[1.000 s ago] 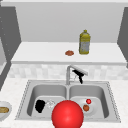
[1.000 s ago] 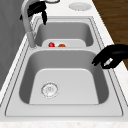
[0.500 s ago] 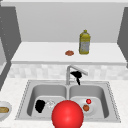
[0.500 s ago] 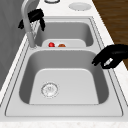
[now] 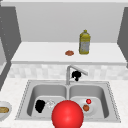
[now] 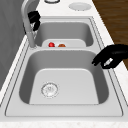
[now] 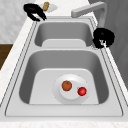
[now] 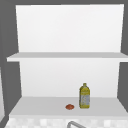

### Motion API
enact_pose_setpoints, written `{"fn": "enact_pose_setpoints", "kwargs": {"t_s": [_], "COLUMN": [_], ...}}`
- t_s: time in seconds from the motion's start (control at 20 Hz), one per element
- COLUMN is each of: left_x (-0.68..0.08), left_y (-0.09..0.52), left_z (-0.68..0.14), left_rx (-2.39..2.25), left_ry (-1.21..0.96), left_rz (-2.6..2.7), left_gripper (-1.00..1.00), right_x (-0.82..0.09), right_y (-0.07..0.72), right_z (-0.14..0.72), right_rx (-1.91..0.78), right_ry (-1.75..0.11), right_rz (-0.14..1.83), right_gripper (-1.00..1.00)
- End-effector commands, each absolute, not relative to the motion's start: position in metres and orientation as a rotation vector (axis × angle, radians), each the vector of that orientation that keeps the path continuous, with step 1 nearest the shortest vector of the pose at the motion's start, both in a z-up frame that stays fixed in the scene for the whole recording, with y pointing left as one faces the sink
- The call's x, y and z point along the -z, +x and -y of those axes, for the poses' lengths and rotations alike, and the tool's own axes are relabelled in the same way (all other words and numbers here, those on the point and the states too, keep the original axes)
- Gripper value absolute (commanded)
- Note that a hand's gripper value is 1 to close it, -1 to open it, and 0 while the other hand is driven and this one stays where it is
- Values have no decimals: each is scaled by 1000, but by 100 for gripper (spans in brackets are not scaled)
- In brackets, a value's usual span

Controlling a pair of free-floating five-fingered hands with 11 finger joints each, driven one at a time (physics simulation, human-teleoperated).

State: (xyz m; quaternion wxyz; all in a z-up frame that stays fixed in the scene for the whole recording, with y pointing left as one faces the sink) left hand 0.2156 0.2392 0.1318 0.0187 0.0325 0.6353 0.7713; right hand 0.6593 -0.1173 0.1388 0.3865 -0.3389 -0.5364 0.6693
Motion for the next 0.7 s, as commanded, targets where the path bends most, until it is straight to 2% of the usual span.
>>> {"fn": "enact_pose_setpoints", "kwargs": {"t_s": [0.0, 0.65], "left_x": [-132, -132], "left_y": [216, 216], "left_z": [-239, -239], "left_rx": [-2395, -2395], "left_ry": [101, 101], "left_rz": [-1973, -1973], "left_gripper": [0, 0], "right_x": [-126, -116], "right_y": [664, 659], "right_z": [118, 138], "right_rx": [-1754, -1588], "right_ry": [-800, -880], "right_rz": [1373, 1565], "right_gripper": [100, 100]}}
